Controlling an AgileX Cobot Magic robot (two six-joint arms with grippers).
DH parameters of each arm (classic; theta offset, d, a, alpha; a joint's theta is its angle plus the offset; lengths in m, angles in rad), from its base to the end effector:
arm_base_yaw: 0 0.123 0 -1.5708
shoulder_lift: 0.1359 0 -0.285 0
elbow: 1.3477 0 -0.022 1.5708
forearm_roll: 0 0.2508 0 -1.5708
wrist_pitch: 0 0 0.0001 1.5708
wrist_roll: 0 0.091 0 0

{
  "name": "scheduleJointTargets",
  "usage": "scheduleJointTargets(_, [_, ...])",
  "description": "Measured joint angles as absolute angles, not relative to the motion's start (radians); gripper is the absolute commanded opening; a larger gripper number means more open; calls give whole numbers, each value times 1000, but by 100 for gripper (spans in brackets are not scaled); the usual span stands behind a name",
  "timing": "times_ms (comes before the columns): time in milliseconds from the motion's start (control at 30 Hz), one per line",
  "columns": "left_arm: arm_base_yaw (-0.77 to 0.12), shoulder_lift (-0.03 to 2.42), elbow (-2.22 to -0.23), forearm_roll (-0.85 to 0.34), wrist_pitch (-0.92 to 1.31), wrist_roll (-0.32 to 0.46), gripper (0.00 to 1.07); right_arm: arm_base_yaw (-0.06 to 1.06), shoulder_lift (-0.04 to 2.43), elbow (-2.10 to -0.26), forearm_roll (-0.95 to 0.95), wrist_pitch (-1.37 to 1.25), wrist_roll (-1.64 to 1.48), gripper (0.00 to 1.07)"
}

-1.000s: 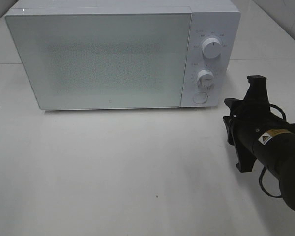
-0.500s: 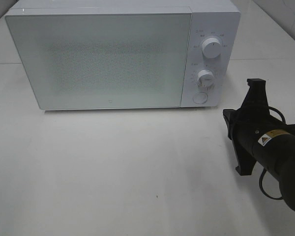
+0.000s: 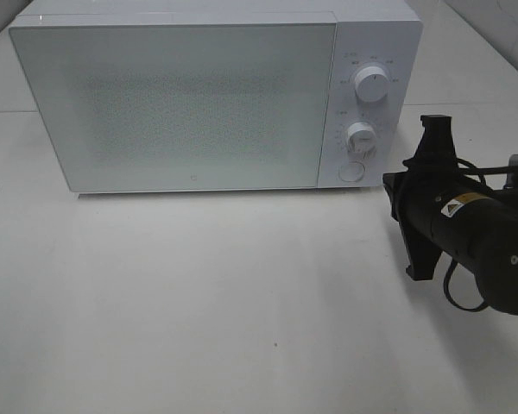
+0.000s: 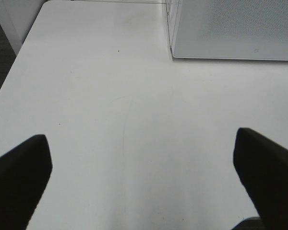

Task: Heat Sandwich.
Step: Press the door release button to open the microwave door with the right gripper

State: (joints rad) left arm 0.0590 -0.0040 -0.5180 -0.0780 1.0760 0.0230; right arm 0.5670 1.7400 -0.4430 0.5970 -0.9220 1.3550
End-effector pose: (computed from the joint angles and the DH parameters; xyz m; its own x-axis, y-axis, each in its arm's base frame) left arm -0.0080 -0.0067 0.2812 -0.4481 -0.0406 -0.8931 -0.0040 0.9991 -0.0434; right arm 0.2499 0.1108 0.1376 -0.0732 0.9973 -0.0035 0.3314 0.0276 0.9431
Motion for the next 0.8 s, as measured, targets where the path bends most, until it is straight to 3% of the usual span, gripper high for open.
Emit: scheduleJointTargets(800, [59,-4,-518,-78,1076,23,98,519,1976,-676,545,-890,1337,0])
